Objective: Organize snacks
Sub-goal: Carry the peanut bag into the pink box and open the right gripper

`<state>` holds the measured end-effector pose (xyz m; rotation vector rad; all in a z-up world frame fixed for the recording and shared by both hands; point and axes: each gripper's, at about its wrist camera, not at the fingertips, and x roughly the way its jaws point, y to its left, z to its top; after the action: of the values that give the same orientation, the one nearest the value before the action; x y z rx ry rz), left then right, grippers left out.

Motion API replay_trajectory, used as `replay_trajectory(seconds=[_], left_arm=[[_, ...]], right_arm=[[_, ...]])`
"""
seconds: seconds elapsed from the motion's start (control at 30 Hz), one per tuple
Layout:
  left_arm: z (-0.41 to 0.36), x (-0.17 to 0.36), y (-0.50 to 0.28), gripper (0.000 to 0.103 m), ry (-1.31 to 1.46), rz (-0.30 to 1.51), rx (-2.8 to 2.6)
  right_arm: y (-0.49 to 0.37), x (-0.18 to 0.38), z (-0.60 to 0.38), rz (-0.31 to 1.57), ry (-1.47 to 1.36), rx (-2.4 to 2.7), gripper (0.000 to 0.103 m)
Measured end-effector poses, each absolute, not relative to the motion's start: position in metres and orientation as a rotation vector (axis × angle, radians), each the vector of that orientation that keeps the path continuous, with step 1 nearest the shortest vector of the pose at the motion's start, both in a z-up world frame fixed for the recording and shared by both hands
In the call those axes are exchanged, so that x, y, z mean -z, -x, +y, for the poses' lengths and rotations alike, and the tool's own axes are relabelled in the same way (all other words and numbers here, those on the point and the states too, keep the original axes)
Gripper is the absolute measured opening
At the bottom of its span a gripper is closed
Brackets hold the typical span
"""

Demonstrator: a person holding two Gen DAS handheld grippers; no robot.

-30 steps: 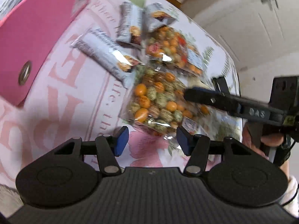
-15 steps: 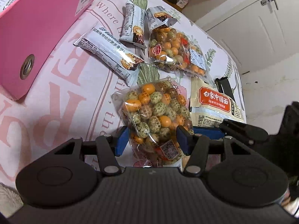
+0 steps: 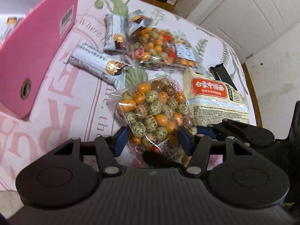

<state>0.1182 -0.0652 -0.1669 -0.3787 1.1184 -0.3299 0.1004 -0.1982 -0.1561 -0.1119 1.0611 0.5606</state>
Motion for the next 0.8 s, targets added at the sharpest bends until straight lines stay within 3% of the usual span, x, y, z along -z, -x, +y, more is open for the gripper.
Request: replay_trajectory(seconds=[0.43,0.8], left_arm=[[-0.041,0.099,-0.088,0.057,0.304,1.084,0.349],[0.047,0.041,-0.073,0.057,0.355,0.948,0.304]], right_arm=[[-0.076,0.098,-0.172,1.048,0.050,-0.523,0.071],[-0.089,0.044,-0.096,0.949,0.177,-0.654,0.072]])
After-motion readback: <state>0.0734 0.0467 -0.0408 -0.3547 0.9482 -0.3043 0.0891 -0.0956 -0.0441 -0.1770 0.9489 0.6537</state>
